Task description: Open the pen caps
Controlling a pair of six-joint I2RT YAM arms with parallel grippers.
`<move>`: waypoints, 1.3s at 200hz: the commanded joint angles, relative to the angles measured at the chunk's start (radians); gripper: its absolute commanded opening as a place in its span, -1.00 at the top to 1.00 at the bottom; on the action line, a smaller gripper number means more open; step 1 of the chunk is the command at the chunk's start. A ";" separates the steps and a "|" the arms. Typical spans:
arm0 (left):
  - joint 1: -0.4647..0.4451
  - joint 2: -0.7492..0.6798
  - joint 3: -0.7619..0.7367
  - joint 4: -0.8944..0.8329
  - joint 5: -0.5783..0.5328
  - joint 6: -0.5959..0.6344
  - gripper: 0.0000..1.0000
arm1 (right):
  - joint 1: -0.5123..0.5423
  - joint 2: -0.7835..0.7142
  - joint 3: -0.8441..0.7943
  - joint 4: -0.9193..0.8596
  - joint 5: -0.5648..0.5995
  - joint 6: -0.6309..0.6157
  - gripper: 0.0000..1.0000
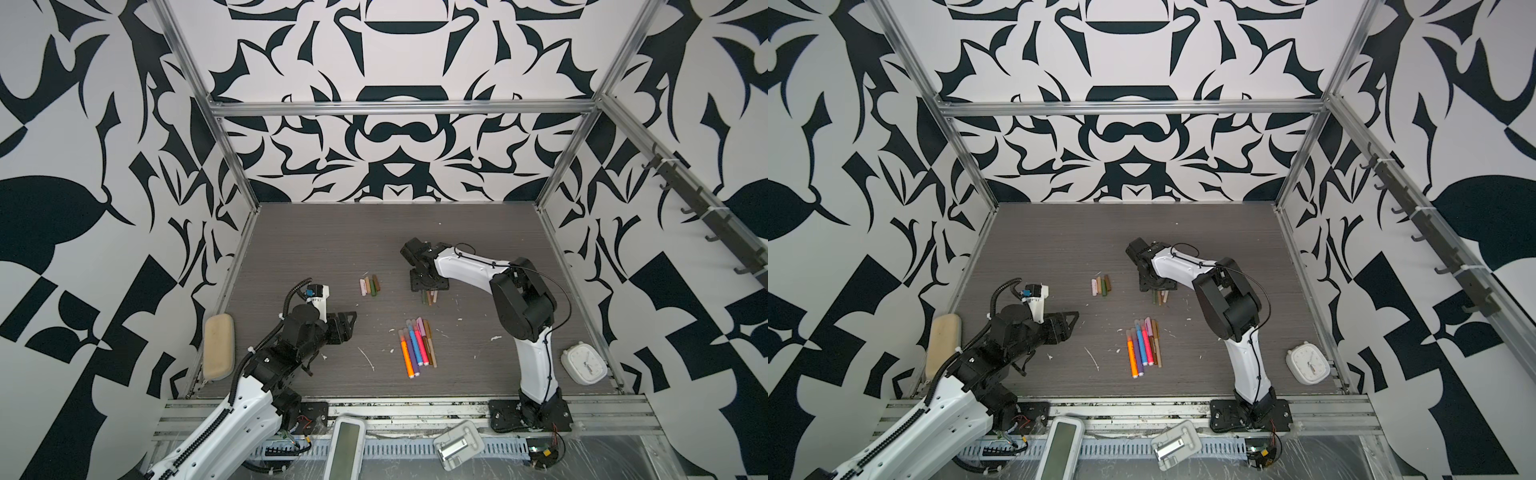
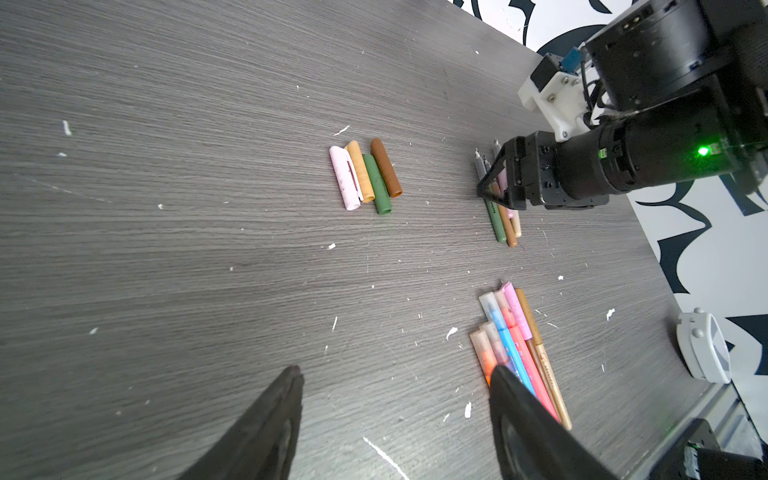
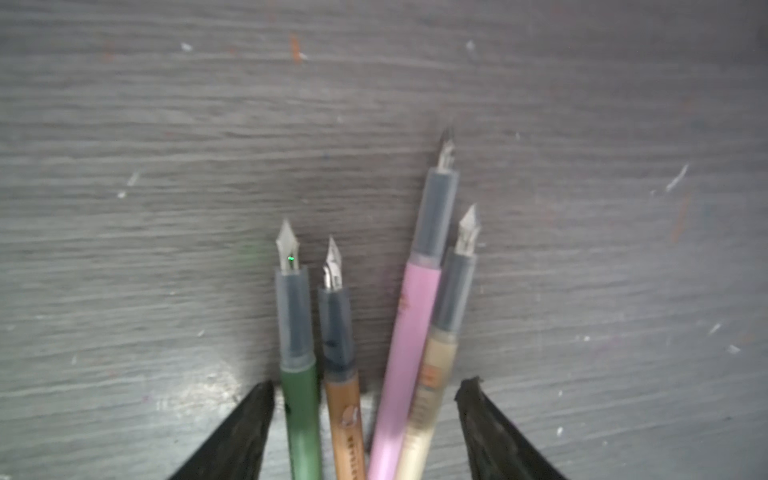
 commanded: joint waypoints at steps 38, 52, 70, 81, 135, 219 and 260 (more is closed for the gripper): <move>-0.002 0.001 -0.006 0.015 0.005 -0.001 -0.46 | -0.023 0.012 -0.040 -0.018 -0.016 0.012 -0.28; -0.003 -0.004 -0.006 0.014 0.006 -0.001 -0.47 | -0.033 0.012 -0.047 -0.010 -0.026 0.017 -0.24; -0.002 -0.003 -0.006 0.014 0.004 -0.001 -0.47 | -0.040 0.012 -0.051 -0.008 -0.028 0.020 -0.14; -0.002 -0.004 -0.006 0.014 0.005 -0.001 -0.47 | -0.042 0.012 -0.054 -0.009 -0.028 0.019 -0.13; -0.002 -0.002 -0.006 0.014 0.006 -0.002 -0.47 | -0.043 0.010 -0.055 -0.002 -0.029 0.020 0.01; -0.002 -0.003 -0.006 0.014 0.004 -0.003 -0.47 | -0.042 0.024 -0.040 -0.007 -0.037 0.011 -0.15; -0.002 -0.001 -0.005 0.014 0.004 -0.002 -0.47 | -0.042 0.032 -0.035 -0.007 -0.046 0.005 -0.36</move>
